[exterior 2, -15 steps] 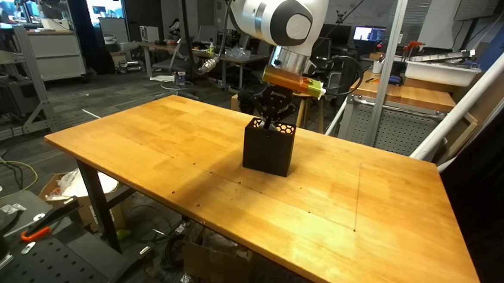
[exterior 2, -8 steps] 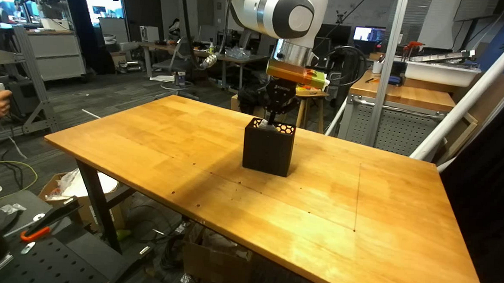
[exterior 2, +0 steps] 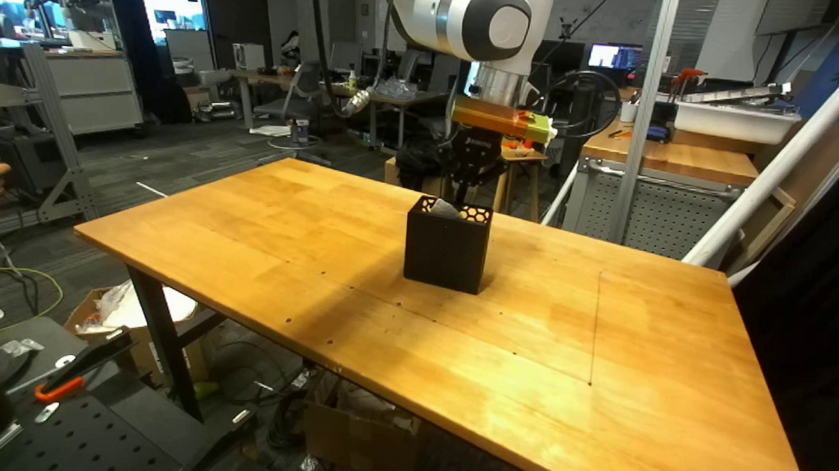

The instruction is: Pick up the cloth from the table and put it in the box

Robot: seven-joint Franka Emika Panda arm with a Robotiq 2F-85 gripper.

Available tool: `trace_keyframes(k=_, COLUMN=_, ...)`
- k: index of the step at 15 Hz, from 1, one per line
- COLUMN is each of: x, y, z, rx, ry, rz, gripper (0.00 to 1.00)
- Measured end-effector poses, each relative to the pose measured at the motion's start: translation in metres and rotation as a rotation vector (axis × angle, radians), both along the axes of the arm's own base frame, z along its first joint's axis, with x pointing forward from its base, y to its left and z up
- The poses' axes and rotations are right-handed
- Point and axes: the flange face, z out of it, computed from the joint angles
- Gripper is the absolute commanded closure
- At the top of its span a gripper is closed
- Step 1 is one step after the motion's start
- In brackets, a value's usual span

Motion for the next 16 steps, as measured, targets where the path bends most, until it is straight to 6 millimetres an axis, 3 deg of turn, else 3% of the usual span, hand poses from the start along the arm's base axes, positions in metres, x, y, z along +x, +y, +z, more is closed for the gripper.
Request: trace_keyframes(k=16, x=0.005, y=0.029, z=0.003, rx=0.002, ry=0.018, rz=-0.015, gripper=1.00)
